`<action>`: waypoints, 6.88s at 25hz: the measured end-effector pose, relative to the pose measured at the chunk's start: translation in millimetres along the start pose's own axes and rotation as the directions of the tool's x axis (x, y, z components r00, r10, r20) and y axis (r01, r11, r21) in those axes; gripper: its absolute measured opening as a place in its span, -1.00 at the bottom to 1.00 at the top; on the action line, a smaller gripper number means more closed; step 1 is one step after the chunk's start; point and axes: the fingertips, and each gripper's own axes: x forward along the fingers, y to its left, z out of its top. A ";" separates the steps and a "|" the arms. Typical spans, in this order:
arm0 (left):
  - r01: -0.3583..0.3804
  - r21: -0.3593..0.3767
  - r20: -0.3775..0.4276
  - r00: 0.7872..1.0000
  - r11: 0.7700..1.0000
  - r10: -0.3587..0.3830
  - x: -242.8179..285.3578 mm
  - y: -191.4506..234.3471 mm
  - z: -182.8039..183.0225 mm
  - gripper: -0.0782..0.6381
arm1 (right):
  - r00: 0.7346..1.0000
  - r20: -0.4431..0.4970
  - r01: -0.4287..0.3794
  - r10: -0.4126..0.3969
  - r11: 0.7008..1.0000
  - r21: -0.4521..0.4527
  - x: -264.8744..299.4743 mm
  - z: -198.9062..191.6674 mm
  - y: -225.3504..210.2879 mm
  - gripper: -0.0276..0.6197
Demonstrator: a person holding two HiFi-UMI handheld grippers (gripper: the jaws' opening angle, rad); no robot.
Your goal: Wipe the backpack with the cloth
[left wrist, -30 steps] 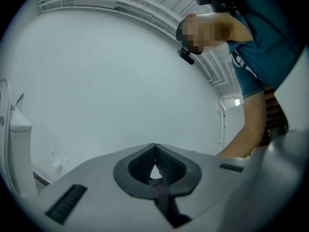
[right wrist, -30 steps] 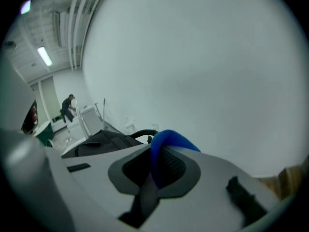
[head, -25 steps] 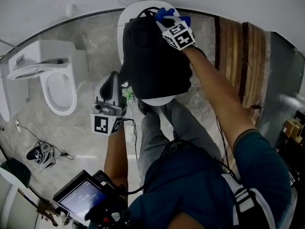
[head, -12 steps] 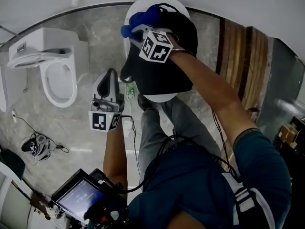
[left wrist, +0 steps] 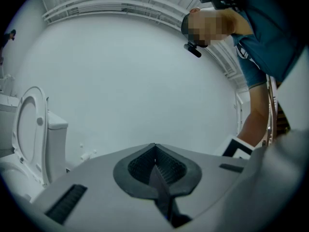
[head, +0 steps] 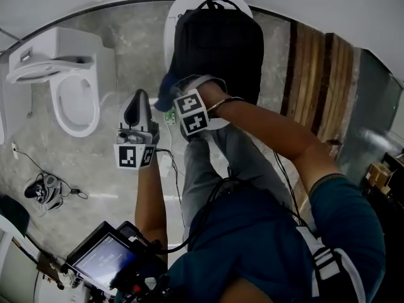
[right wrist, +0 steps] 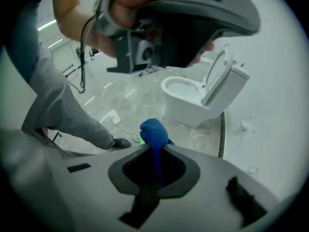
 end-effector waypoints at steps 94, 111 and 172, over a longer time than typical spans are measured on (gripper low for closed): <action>0.325 0.068 0.034 0.944 0.943 -0.327 -139.3 -191.3 169.5 -0.77 | 0.316 -0.036 0.158 -0.948 0.015 0.987 -336.9 -91.6 188.3 -0.83; 0.347 0.181 0.086 0.927 0.920 -0.366 -163.9 -238.1 278.8 -0.77 | -0.109 0.165 0.448 -0.980 0.100 0.888 -559.2 44.5 207.6 -0.82; 0.361 0.271 0.188 0.889 0.892 -0.417 -596.5 -495.7 252.5 -0.77 | -0.008 0.126 0.453 -0.992 0.109 0.885 -509.3 192.0 671.4 -0.83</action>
